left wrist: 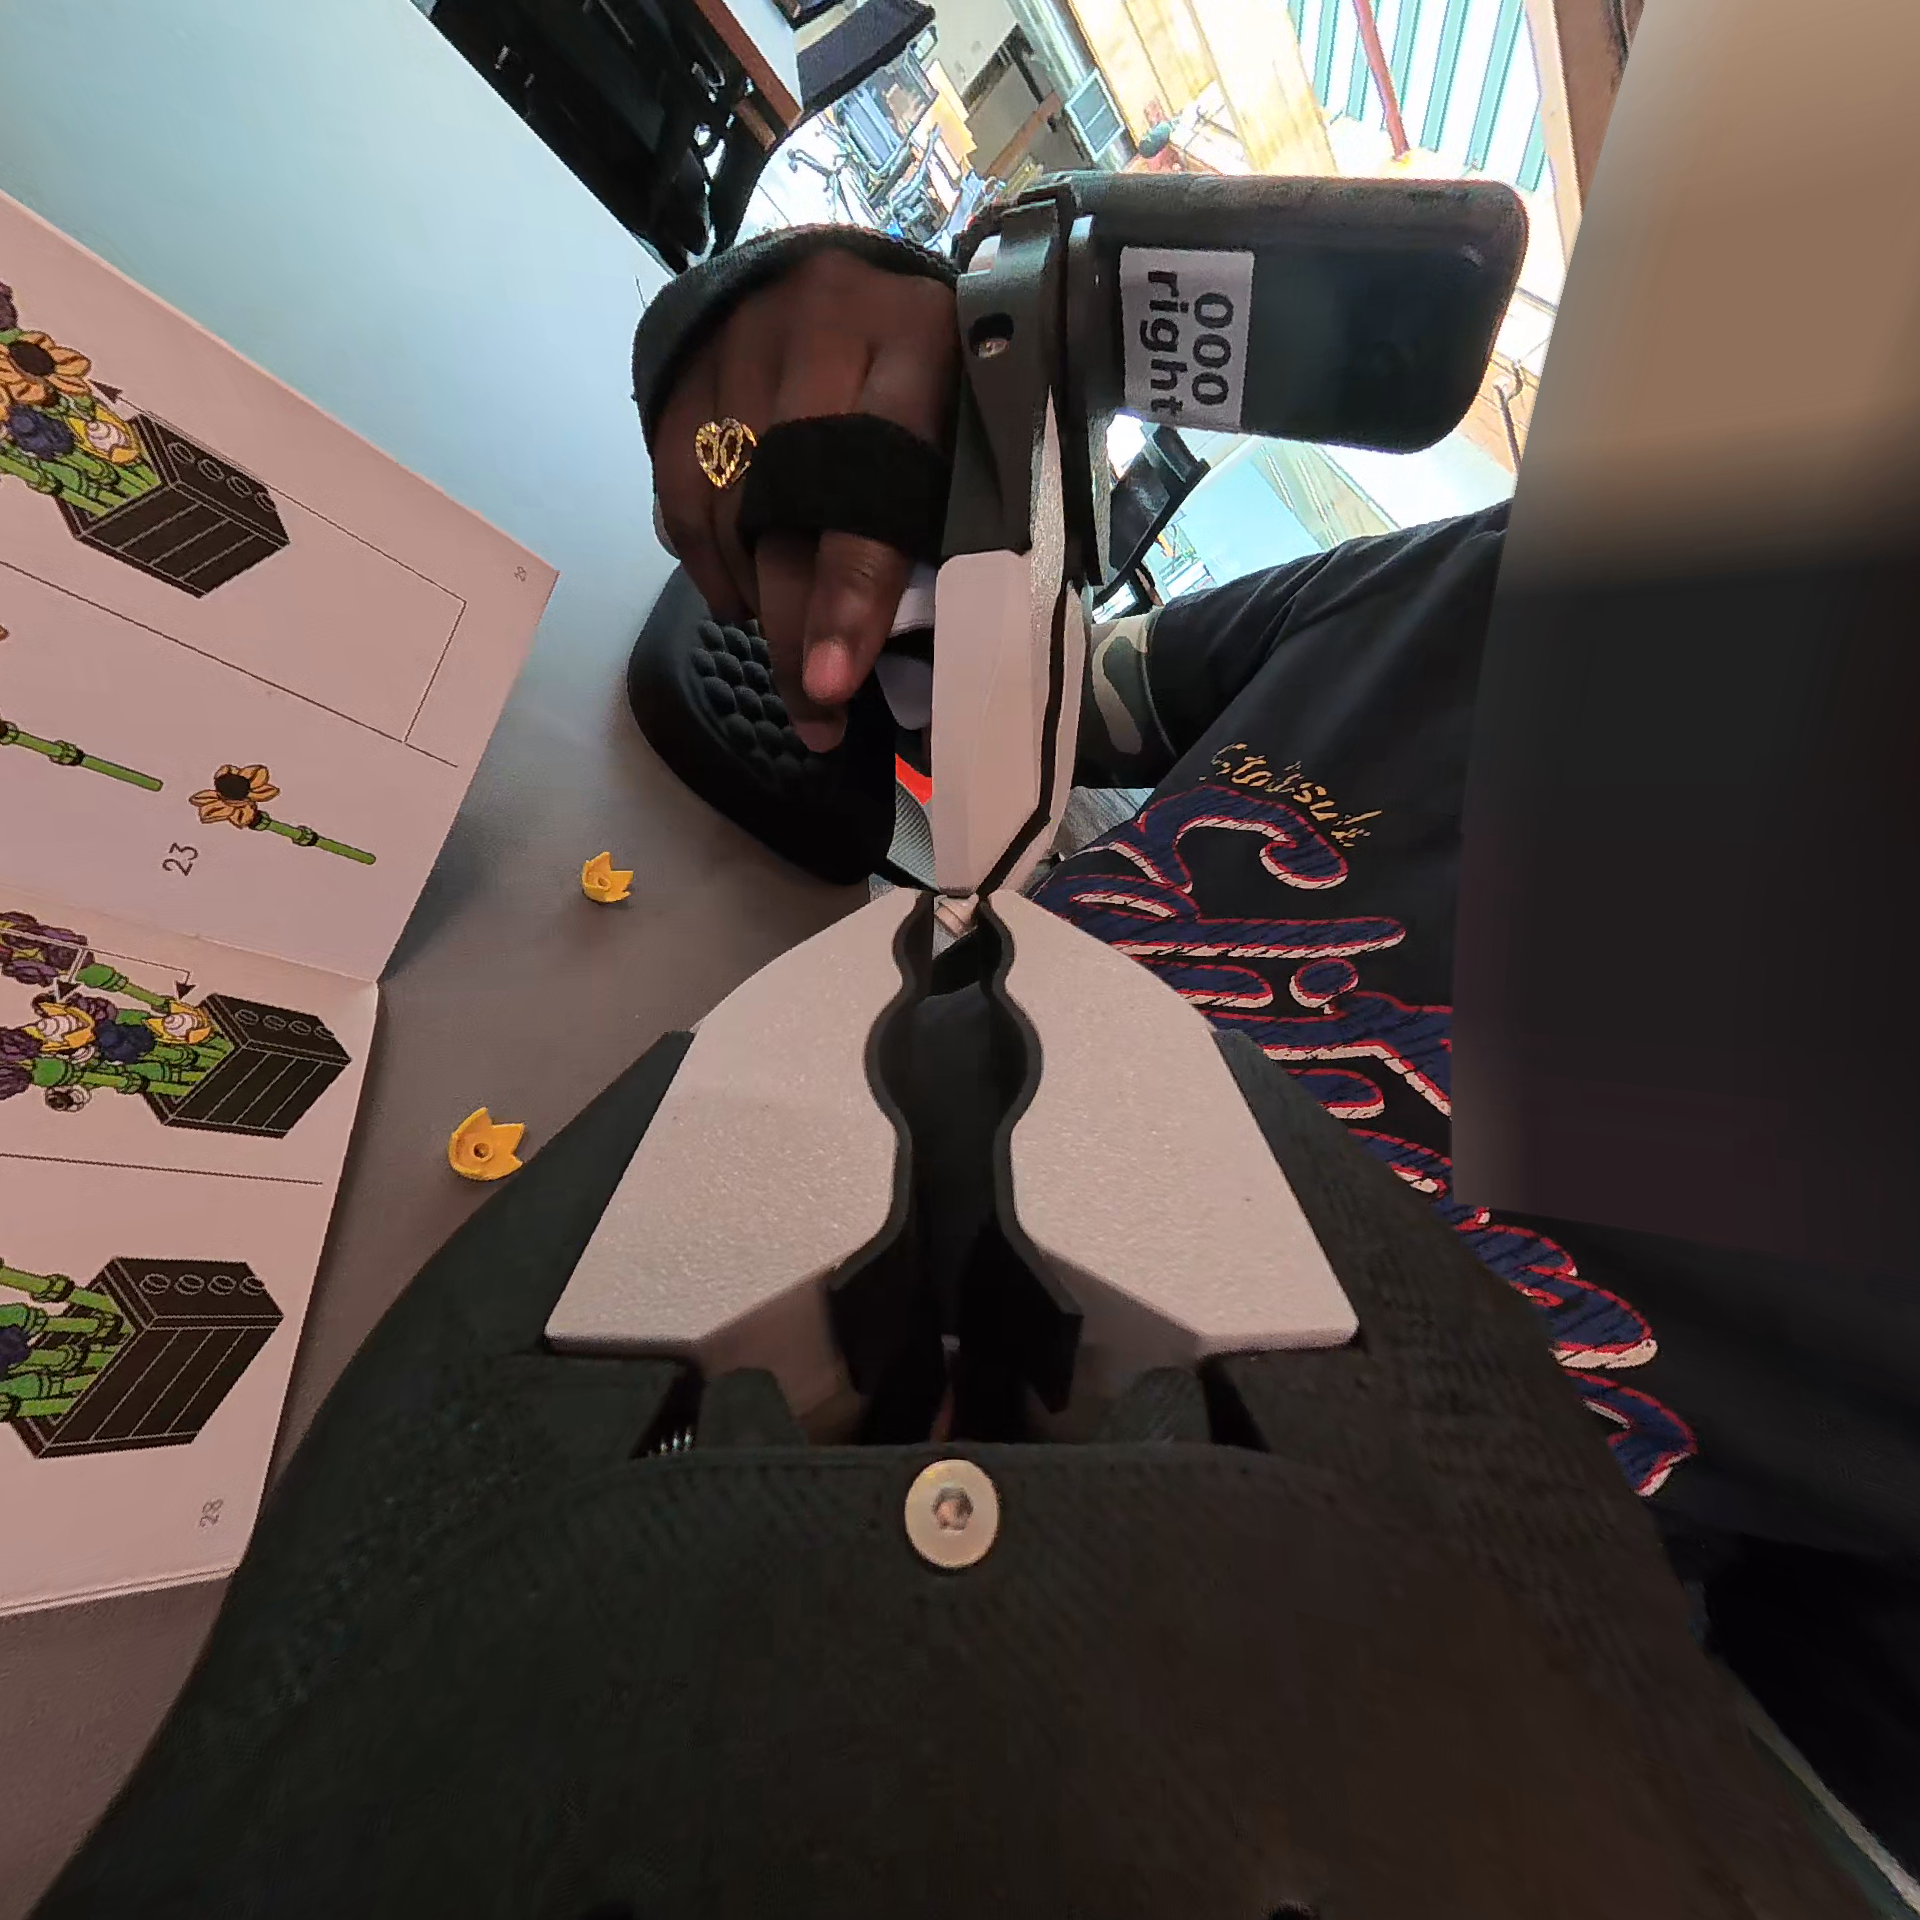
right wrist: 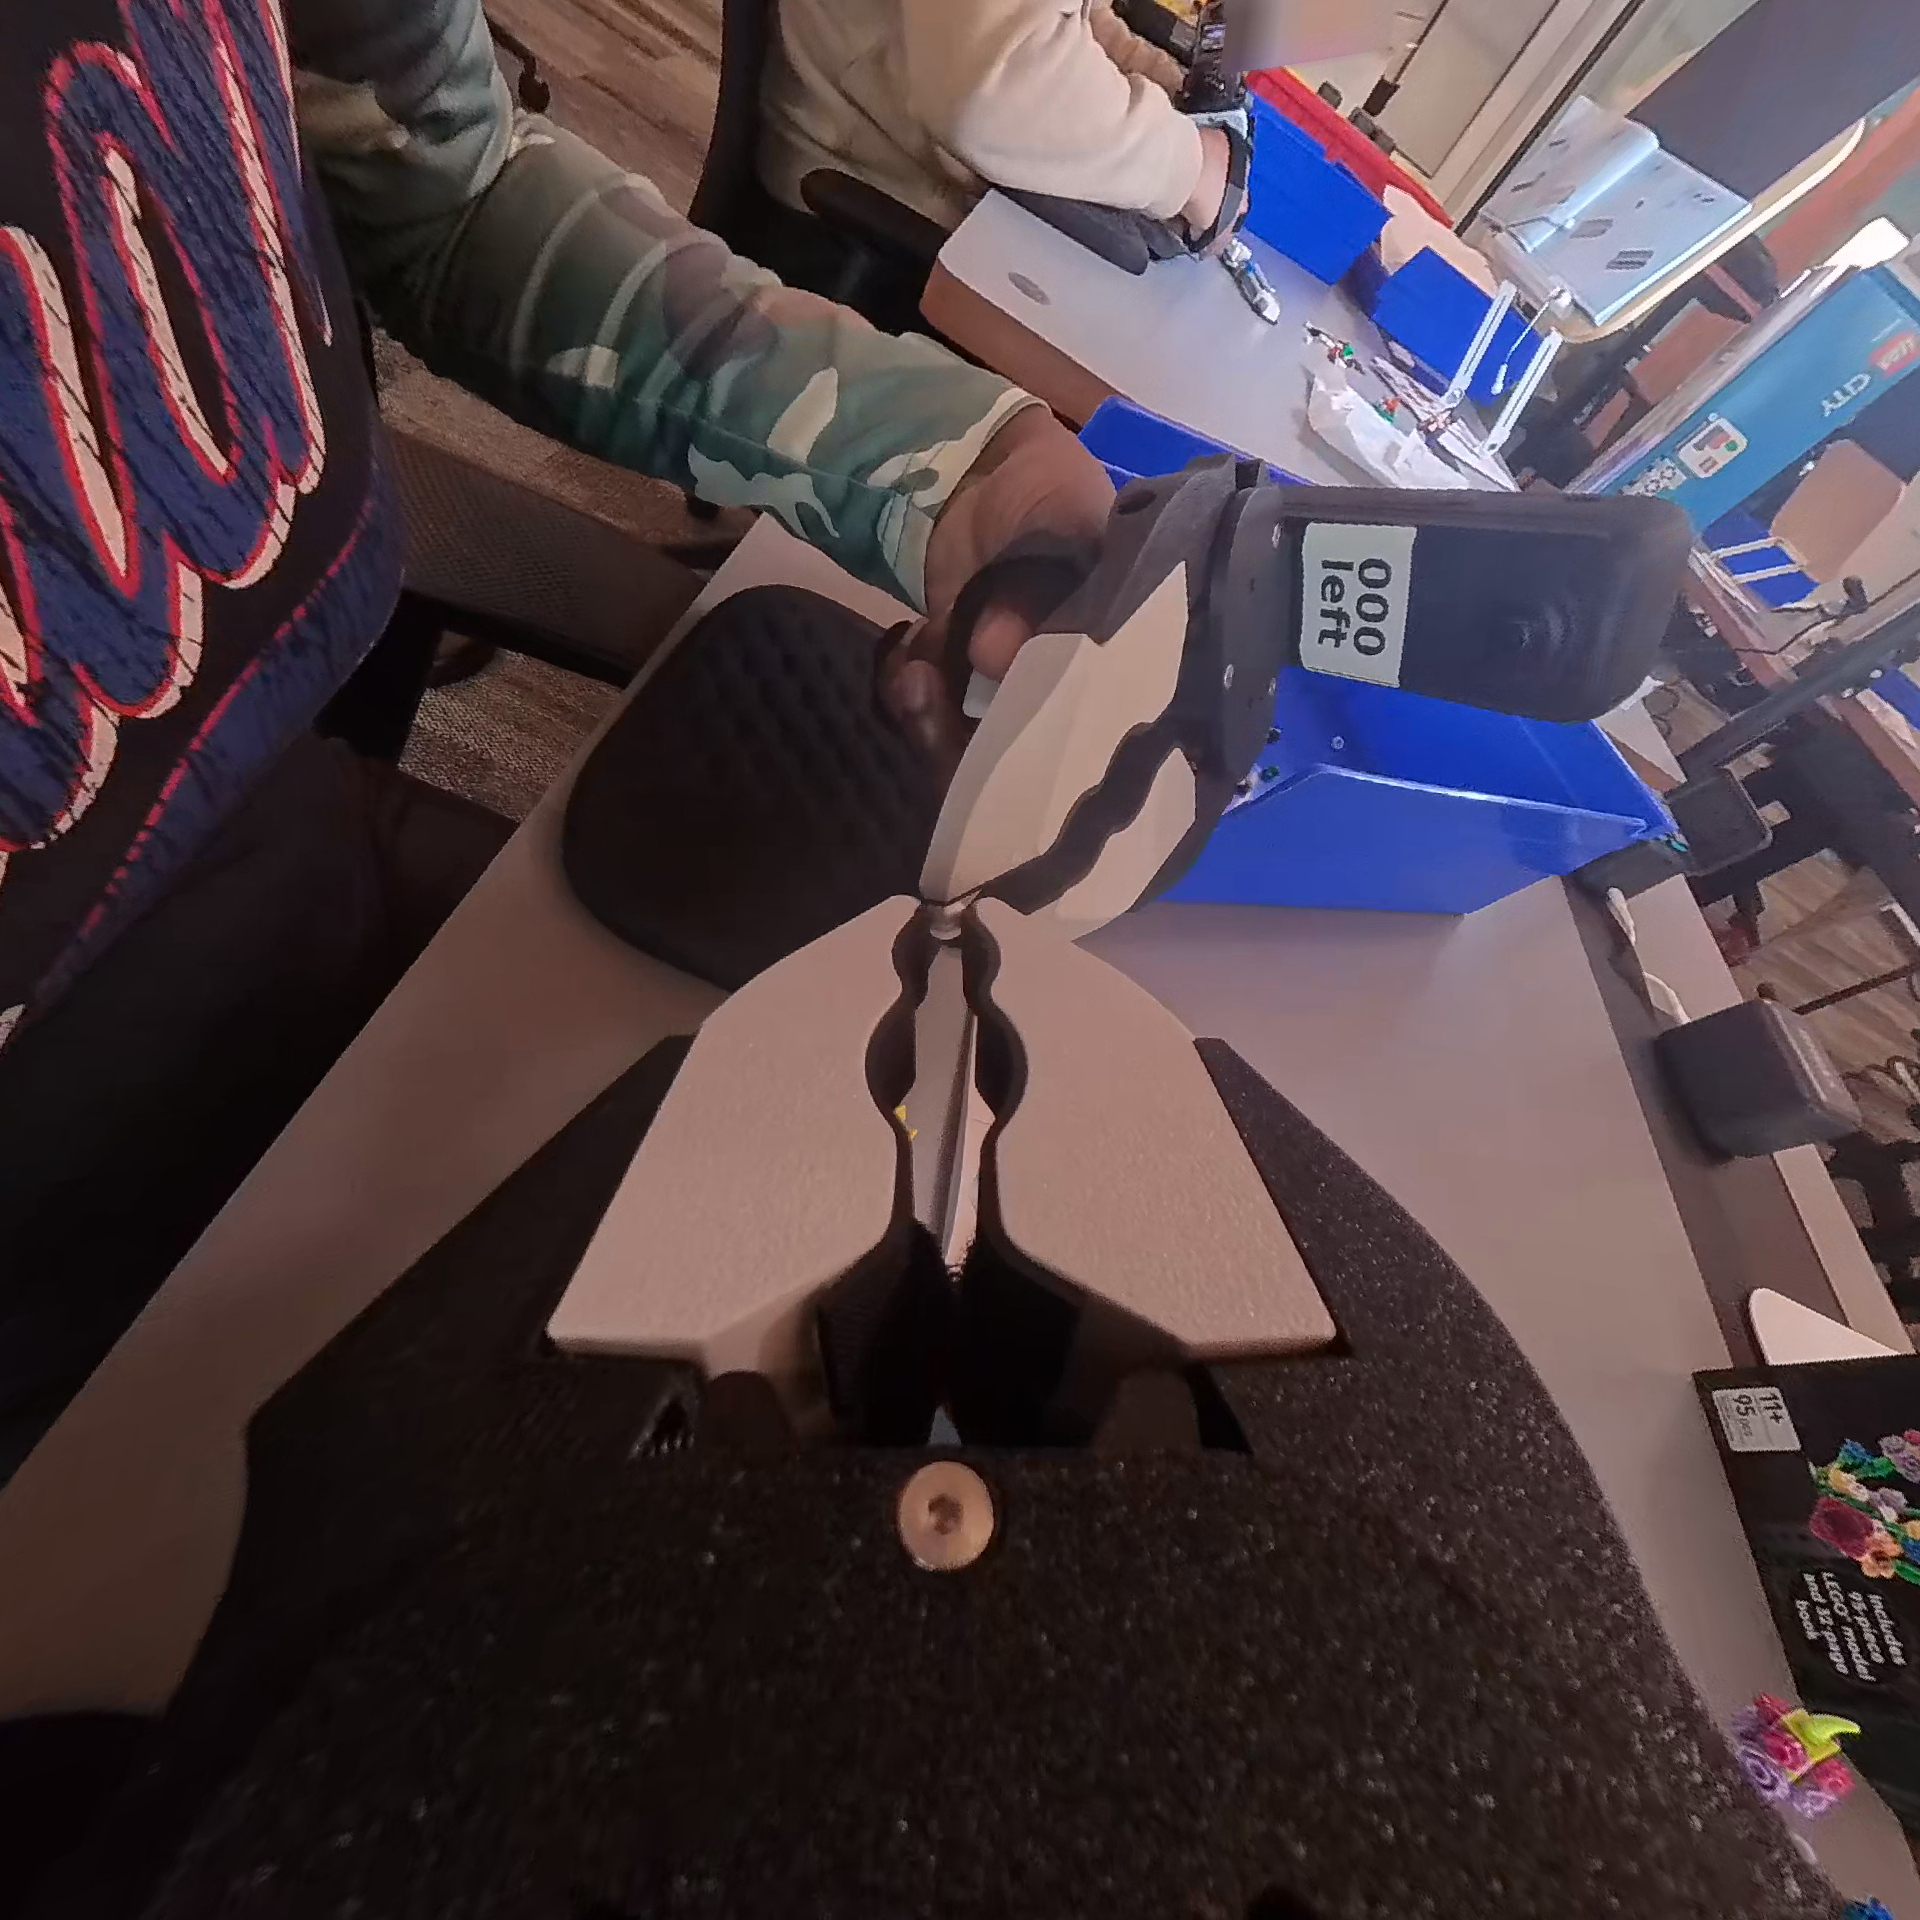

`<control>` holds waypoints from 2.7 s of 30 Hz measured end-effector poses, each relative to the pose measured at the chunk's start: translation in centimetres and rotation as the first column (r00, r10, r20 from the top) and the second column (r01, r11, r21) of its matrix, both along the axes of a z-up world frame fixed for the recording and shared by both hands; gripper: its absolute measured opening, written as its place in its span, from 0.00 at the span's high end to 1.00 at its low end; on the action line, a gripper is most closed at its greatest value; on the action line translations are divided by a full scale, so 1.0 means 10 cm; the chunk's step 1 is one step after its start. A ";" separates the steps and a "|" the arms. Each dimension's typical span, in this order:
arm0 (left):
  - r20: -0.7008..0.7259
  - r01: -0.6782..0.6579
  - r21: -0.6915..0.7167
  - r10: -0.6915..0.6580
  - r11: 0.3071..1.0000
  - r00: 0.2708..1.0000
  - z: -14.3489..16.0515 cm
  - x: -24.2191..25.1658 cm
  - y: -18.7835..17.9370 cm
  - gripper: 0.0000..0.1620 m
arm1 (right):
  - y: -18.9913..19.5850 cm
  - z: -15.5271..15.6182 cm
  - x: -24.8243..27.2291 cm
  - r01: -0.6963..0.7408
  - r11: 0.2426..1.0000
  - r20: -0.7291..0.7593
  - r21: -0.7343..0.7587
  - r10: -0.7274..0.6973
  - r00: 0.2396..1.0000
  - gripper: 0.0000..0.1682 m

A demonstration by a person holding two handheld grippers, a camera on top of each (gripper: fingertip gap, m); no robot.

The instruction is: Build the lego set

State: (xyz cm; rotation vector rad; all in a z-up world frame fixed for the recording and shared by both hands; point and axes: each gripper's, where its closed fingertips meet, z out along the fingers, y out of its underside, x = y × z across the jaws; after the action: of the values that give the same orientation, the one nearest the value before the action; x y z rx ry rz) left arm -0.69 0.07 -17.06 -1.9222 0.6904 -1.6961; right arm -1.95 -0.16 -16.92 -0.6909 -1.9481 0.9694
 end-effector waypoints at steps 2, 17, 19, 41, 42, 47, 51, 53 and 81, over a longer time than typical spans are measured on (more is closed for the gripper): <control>0.014 -0.003 0.011 0.002 1.000 1.000 0.03 0.01 0.00 0.93 | 0.01 0.02 0.01 0.004 1.000 -0.006 -0.017 -0.004 1.000 0.97; -0.276 -0.298 0.386 0.418 0.873 0.865 -0.05 -0.77 0.27 0.92 | 0.23 -0.23 0.07 0.103 0.993 0.139 -0.064 -0.093 0.986 0.97; -0.251 -0.360 0.499 0.529 0.788 0.811 0.10 -1.02 0.23 0.92 | 0.24 -0.29 0.07 0.114 0.991 0.165 -0.067 -0.101 0.981 0.96; -0.724 -0.150 0.435 0.444 0.888 0.528 -0.94 -1.33 -0.69 0.90 | 0.19 -0.41 0.06 0.114 0.990 0.236 -0.088 -0.090 0.967 0.92; -0.719 -0.159 0.436 0.449 0.886 0.531 -0.94 -1.32 -0.69 0.92 | 0.19 -0.42 0.06 0.115 0.990 0.236 -0.086 -0.092 0.967 0.92; -0.701 -0.185 0.441 0.466 0.878 0.539 -0.96 -1.32 -0.68 0.94 | 0.20 -0.44 0.06 0.117 0.990 0.243 -0.084 -0.093 0.965 0.92; -0.637 -0.259 0.483 0.539 0.836 0.551 -0.85 -1.34 -0.60 0.95 | 0.15 -0.38 0.04 0.102 0.986 0.215 -0.134 -0.072 0.974 0.91; -0.486 -0.354 0.506 0.599 0.786 0.636 -0.61 -1.20 -0.49 0.95 | 0.07 -0.27 0.00 0.070 0.976 0.151 -0.206 -0.039 0.988 0.90; 0.150 -0.135 -0.033 0.138 0.990 0.979 0.03 0.04 -0.40 0.95 | -0.40 0.02 0.02 -0.173 0.984 -0.137 -0.034 0.166 0.976 0.95</control>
State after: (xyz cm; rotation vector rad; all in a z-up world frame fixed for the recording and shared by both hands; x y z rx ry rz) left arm -0.32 -3.93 -16.77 -1.7889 0.4727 -1.7488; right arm -1.71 -4.18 -16.75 -0.4771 -1.8935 1.1384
